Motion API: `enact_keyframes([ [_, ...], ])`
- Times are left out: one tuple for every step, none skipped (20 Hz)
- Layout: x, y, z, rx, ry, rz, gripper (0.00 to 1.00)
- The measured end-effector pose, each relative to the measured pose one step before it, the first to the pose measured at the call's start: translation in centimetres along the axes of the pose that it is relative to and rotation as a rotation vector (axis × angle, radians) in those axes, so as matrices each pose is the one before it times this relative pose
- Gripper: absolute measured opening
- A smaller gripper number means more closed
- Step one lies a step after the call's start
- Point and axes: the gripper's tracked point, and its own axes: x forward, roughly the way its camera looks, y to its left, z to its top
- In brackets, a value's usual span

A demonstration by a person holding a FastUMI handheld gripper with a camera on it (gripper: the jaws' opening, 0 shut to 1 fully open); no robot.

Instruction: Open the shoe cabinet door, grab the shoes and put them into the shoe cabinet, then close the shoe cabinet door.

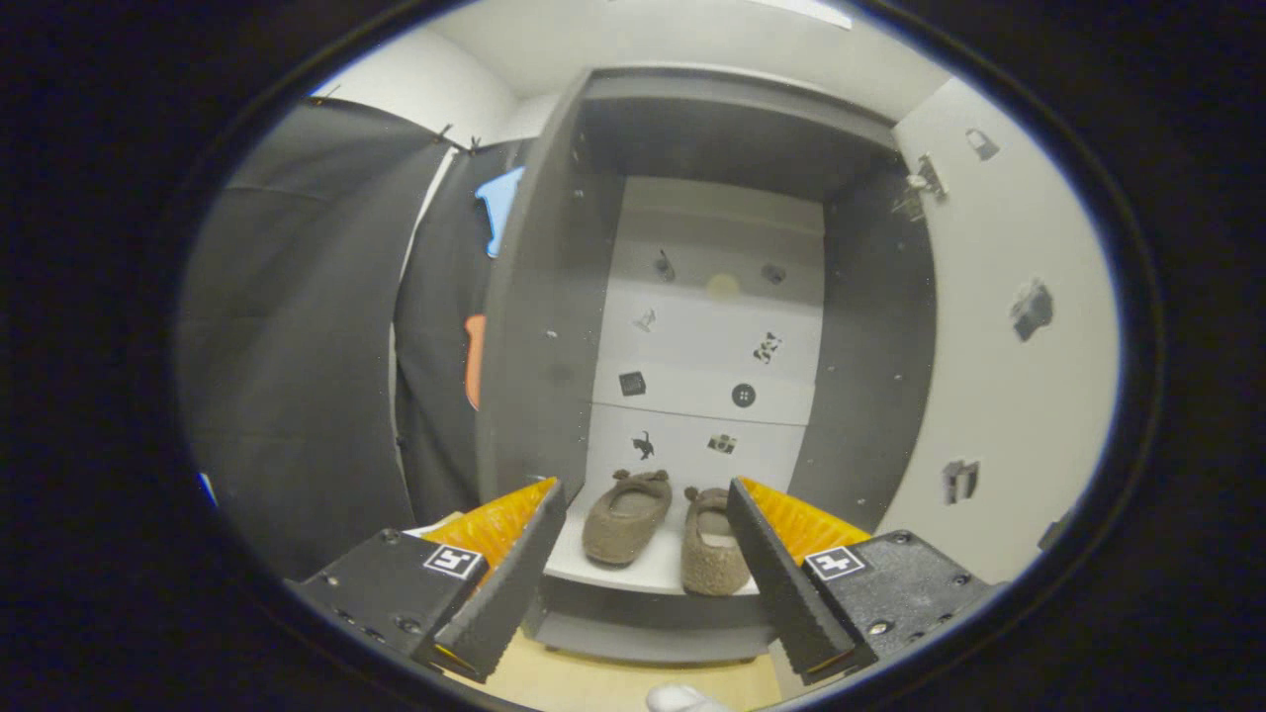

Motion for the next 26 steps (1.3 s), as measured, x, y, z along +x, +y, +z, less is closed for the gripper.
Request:
enact_keyframes([
  [-2.15, 0.095, 0.426, 0.00468, -0.01427, 0.00169, 1.0],
  [-2.275, -0.274, 0.362, -0.0037, -0.01045, -0.00789, 1.0],
  [-2.338, -0.397, 0.265, -0.00204, -0.01063, -0.0111, 1.0],
  [-2.32, -0.228, 0.136, 0.00356, -0.00547, -0.00407, 1.0],
  [-2.289, -0.154, 0.043, 0.00649, -0.00436, 0.00009, 1.0],
  [-2.068, -0.465, -0.253, 0.00267, 0.00147, -0.00609, 1.0],
  [-2.008, -0.665, -0.257, -0.00085, 0.00113, -0.01067, 1.0],
  [-2.12, -1.0, -0.318, -0.00032, -0.00094, -0.01707, 1.0],
  [-1.45, -0.968, -0.348, 0.00148, 0.00627, -0.01482, 1.0],
  [-2.124, -1.319, -0.47, 0.01079, 0.00626, -0.01864, 1.0],
  [-1.785, -1.339, -0.308, 0.01714, 0.00771, -0.01732, 1.0],
  [-1.668, -1.745, -0.412, 0.01045, 0.01014, -0.02325, 1.0],
  [-1.445, -1.924, -0.232, 0.00217, 0.00221, -0.02983, 1.0],
  [-1.331, -2.365, -0.161, 0.0048, 0.00329, -0.04031, 1.0],
  [-1.507, -2.338, 0.152, 0.01071, -0.00403, -0.0333, 1.0],
  [-1.299, -1.487, 0.119, 0.00977, -0.00311, -0.01697, 1.0],
  [-1.155, -1.61, 0.005, 0.00564, 0.00594, -0.01431, 1.0],
  [-0.99, -2.028, 0.184, 0.00464, -0.00768, -0.01922, 1.0],
  [-0.482, -1.854, 0.311, -0.00145, -0.01466, -0.02375, 1.0],
  [-0.221, -2.715, 0.22, -0.00875, -0.01212, -0.03782, 1.0],
  [0.042, -2.148, -0.219, -0.00562, -0.00119, -0.02966, 1.0],
  [0.307, -1.834, -0.122, 0.00484, 0.0038, -0.01626, 1.0],
  [0.528, -1.383, -0.054, 0.00847, -0.00053, -0.00467, 1.0],
  [1.116, -1.576, -0.055, 0.00455, 0.00293, -0.00143, 1.0],
  [1.25, -1.315, -0.435, 0.00154, 0.01056, 0.00276, 1.0],
  [1.279, -0.895, -0.062, 0.00606, 0.00173, 0.01498, 1.0],
])
